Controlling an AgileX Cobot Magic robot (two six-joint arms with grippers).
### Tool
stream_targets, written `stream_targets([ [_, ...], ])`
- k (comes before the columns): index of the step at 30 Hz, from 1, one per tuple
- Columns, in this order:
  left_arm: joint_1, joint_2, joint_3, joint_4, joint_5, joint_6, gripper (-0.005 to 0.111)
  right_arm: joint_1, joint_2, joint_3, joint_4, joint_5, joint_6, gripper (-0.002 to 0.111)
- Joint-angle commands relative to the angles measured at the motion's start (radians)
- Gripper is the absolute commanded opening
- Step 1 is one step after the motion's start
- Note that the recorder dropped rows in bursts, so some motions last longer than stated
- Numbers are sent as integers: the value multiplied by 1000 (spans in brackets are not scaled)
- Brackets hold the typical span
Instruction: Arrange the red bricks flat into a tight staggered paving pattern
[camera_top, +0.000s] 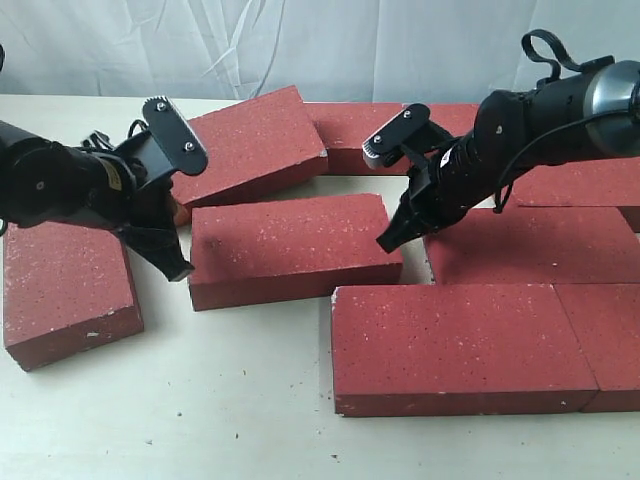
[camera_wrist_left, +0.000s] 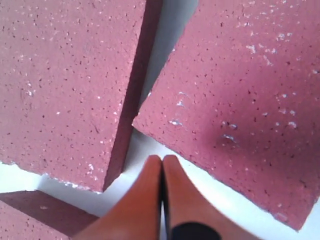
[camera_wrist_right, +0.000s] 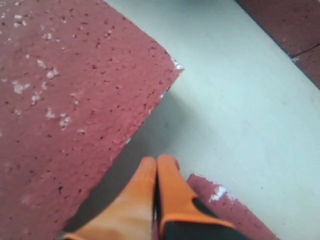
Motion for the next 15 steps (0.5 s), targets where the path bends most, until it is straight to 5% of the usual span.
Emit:
stream_targets([
  [1, 6, 3, -2, 2, 29, -8, 0, -2, -36, 1, -19, 4, -4, 0],
  [9, 6, -54, -38, -88, 105, -22, 0, 22, -222, 1, 199, 168, -33, 0],
  [12, 20, -33, -76, -109, 121, -94, 0, 67, -229, 1, 323, 203, -183, 0],
  [15, 41, 10, -128, -114, 297, -113, 0, 131, -190, 1, 423, 285, -369, -1],
])
